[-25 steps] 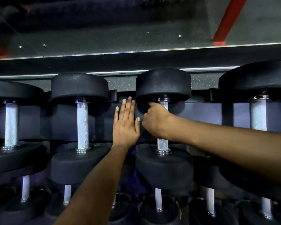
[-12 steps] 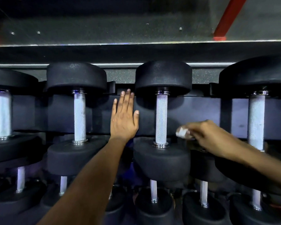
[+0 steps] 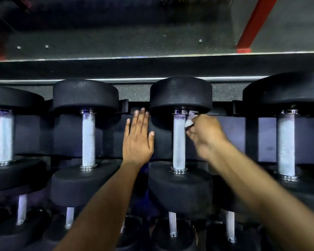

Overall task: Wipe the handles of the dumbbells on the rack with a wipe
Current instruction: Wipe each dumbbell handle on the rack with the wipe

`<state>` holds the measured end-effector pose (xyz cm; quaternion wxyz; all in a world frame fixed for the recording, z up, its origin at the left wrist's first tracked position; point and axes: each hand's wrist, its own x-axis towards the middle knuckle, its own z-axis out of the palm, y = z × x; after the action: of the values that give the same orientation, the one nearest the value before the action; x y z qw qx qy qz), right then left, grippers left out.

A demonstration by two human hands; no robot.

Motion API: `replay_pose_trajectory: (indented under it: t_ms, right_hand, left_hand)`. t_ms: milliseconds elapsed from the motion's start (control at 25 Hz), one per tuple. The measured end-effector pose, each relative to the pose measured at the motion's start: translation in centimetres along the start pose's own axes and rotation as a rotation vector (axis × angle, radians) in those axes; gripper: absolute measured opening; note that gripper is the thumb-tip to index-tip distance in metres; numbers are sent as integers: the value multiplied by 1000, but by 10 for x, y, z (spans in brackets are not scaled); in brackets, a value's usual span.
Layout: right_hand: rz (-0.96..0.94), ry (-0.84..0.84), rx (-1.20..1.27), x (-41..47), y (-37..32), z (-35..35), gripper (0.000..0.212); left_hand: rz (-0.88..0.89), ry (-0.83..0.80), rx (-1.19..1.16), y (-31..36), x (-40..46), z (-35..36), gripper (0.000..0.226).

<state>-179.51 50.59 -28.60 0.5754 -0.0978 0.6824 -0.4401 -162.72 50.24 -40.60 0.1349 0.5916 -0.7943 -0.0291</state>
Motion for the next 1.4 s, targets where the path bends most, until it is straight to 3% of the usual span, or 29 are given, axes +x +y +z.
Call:
replay_pose_trajectory:
  t_ms: [40, 80, 160, 200, 280, 440, 480, 600, 640, 720, 800, 840, 880, 960, 1000, 1120, 1160, 1280, 1400]
  right_hand:
    - [-85, 19, -67, -9, 9, 13, 19]
    - [-125, 3, -129, -13, 16, 25, 28]
    - [-69, 7, -211, -14, 15, 41, 68]
    - [-28, 32, -211, -5, 11, 44, 72]
    - [21, 116, -175, 8, -1, 48, 59]
    - [-26, 98, -301, -8, 10, 56, 85]
    - [-37, 79, -296, -4, 14, 49, 77]
    - [28, -107, -24, 5, 1, 15, 20]
    - [6, -125, 16, 5, 3, 10, 14]
    - [-83, -51, -34, -4, 10, 22, 20]
    - [-132, 27, -168, -17, 16, 42, 63]
    - [-144, 34, -188, -17, 16, 40, 73]
    - [-116, 33, -127, -7, 11, 37, 62]
    - [-34, -33, -59, -6, -2, 25, 16]
    - [-46, -42, -63, -9, -5, 24, 10]
    - [-133, -3, -180, -8, 6, 37, 65]
    - [-131, -5, -177, -9, 7, 37, 67]
    - [4, -132, 5, 3, -3, 14, 13]
    - [-187, -11, -59, 6, 5, -19, 19]
  left_hand:
    - [2, -4, -4, 0, -1, 0, 61]
    - [5, -4, -2, 0, -1, 0, 62]
    - [1, -3, 5, 0, 1, 0, 62]
    - [-2, -3, -2, 0, 2, -1, 62]
    - [-5, -4, -10, -1, 0, 0, 62]
    - [3, -16, 11, -1, 0, 1, 66]
    - [3, -14, 5, -1, 0, 1, 65]
    - [-5, -19, 3, 0, 1, -1, 62]
    - [-2, -20, 4, 0, 1, -1, 62]
    - [0, -14, 2, 0, 2, 0, 62]
    - [1, -14, 3, 0, 1, -1, 62]
    - [2, -9, 1, 0, 1, -1, 62]
    - [3, -3, -2, 0, 0, -1, 61]
    - [2, -2, -5, 0, 0, -2, 61]
    - [3, -3, -5, 0, 0, -2, 61]
    - [-1, -9, 4, 0, 1, -1, 61]
    - [-1, -12, 2, 0, 1, -2, 62]
    - [0, -7, -6, 1, 1, -3, 61]
    - [1, -2, -10, 1, 1, -2, 61]
